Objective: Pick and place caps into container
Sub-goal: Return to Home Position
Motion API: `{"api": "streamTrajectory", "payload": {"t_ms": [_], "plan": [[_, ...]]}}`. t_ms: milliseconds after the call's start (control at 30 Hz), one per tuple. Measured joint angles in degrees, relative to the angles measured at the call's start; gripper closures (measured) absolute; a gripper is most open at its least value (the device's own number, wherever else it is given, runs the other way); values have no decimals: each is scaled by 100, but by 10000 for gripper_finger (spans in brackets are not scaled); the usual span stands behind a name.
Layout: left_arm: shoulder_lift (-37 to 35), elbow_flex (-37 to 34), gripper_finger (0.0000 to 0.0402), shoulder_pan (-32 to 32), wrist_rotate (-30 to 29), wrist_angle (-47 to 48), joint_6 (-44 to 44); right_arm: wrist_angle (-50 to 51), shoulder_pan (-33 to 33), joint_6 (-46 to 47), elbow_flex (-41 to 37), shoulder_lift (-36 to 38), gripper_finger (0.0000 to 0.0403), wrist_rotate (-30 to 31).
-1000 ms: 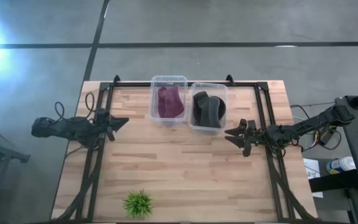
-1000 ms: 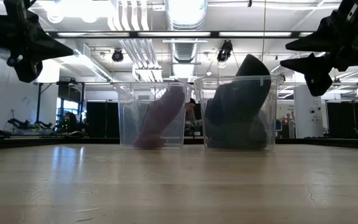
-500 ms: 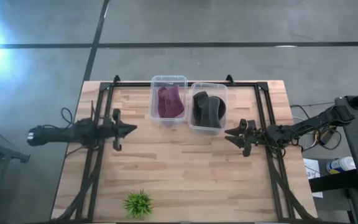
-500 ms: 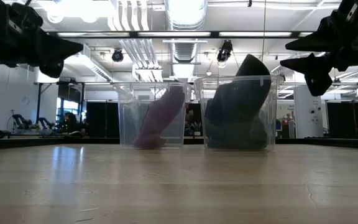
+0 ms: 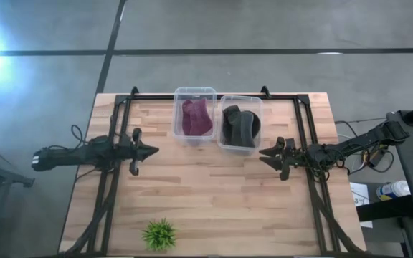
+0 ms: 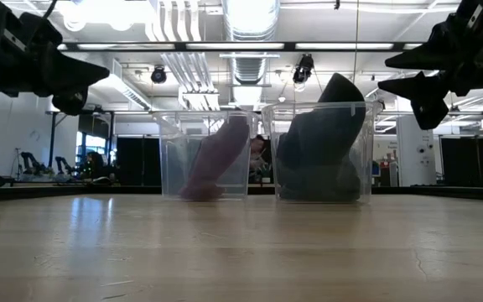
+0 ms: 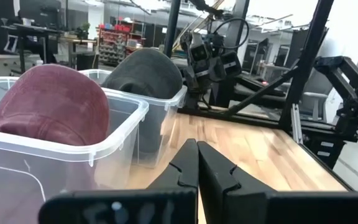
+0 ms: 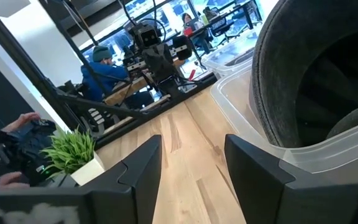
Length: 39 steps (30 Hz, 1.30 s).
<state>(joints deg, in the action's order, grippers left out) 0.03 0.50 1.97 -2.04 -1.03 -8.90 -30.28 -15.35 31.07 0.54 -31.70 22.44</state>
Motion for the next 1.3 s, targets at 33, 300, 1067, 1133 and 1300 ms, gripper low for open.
{"api": "streamTrajectory", "payload": {"t_ms": [33, 300, 1067, 1133, 1300], "plan": [[23, 1, 401, 1, 0, 3, 3, -1, 0, 0, 0, -2, 230, 0], [76, -2, 401, 1, -10, -2, -5, -2, 0, 0, 0, 0, 225, 0], [88, -12, 401, 1, -39, -47, -12, -381, 163, -449, 0, 240, 225, -626], [88, -12, 401, 1, -39, -47, -12, -414, 472, -950, 8, 473, 225, -1411], [88, -14, 401, 0, -39, -49, -12, -55, 1233, -1747, 9, 1347, 225, -3315]]}}
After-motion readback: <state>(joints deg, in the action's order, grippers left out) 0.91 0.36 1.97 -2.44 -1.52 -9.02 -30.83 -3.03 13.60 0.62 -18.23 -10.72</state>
